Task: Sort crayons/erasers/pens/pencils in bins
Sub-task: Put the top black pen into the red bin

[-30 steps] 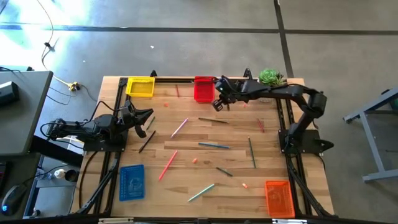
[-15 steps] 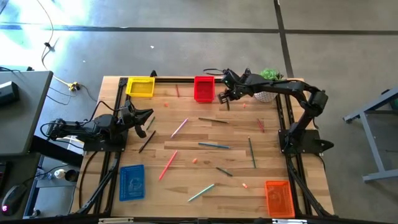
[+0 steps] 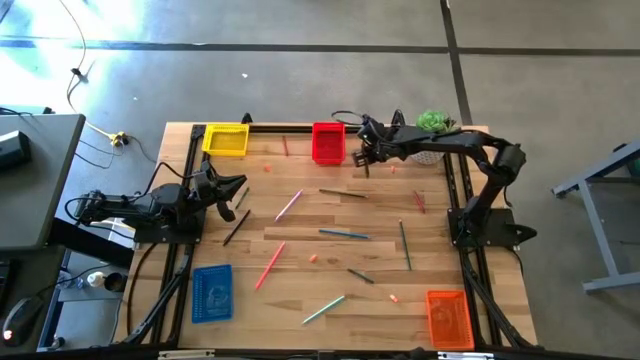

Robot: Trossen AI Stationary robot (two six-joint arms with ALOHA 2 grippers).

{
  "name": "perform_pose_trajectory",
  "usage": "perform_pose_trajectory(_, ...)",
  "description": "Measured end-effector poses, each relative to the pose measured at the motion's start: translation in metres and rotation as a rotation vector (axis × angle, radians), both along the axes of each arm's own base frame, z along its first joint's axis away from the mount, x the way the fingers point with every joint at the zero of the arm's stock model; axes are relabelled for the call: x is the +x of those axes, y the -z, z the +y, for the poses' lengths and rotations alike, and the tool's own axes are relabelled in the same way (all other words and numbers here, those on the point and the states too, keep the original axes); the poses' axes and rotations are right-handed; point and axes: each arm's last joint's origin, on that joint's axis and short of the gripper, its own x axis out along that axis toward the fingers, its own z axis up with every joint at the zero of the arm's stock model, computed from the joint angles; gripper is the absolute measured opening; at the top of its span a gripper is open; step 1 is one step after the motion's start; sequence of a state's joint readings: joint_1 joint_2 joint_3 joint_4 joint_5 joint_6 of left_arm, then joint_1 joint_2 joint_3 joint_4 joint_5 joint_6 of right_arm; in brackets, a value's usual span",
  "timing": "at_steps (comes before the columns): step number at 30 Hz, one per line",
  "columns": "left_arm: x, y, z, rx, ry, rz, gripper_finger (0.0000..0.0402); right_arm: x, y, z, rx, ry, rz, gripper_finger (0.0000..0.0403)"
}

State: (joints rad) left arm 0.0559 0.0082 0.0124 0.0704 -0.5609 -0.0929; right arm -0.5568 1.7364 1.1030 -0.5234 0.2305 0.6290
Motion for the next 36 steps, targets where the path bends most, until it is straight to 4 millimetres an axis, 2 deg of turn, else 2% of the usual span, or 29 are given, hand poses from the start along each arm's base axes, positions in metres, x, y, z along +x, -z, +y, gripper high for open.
perform_pose_trajectory(4, 0.0, 0.0, 0.0, 0.0, 0.0, 0.0, 0.0019, 0.01, 0.02, -0.004, 0.038, -0.022, -0.023, 0.0137)
perform_pose_trajectory(7, 0.0, 0.0, 0.0, 0.0, 0.0, 0.0, 0.0019, 0.015, 0.035, -0.004, 0.045, -0.018, 0.011, 0.0139)
perform_pose_trajectory(10, 0.0, 0.0, 0.0, 0.0, 0.0, 0.0, 0.0019, 0.015, 0.041, -0.003, 0.018, 0.017, 0.055, 0.0136)
perform_pose_trajectory(15, 0.0, 0.0, 0.0, 0.0, 0.0, 0.0, 0.0019, 0.016, 0.048, -0.003, 0.007, 0.021, 0.083, 0.0117)
perform_pose_trajectory(20, 0.0, 0.0, 0.0, 0.0, 0.0, 0.0, 0.0019, 0.016, 0.055, -0.007, 0.017, 0.004, 0.105, 0.0078)
perform_pose_trajectory(29, 0.0, 0.0, 0.0, 0.0, 0.0, 0.0, 0.0019, 0.01, 0.05, -0.015, 0.007, -0.077, 0.127, 0.0024)
perform_pose_trajectory(36, 0.0, 0.0, 0.0, 0.0, 0.0, 0.0, 0.0019, 0.004, 0.046, -0.02, -0.005, -0.069, 0.137, 0.002)
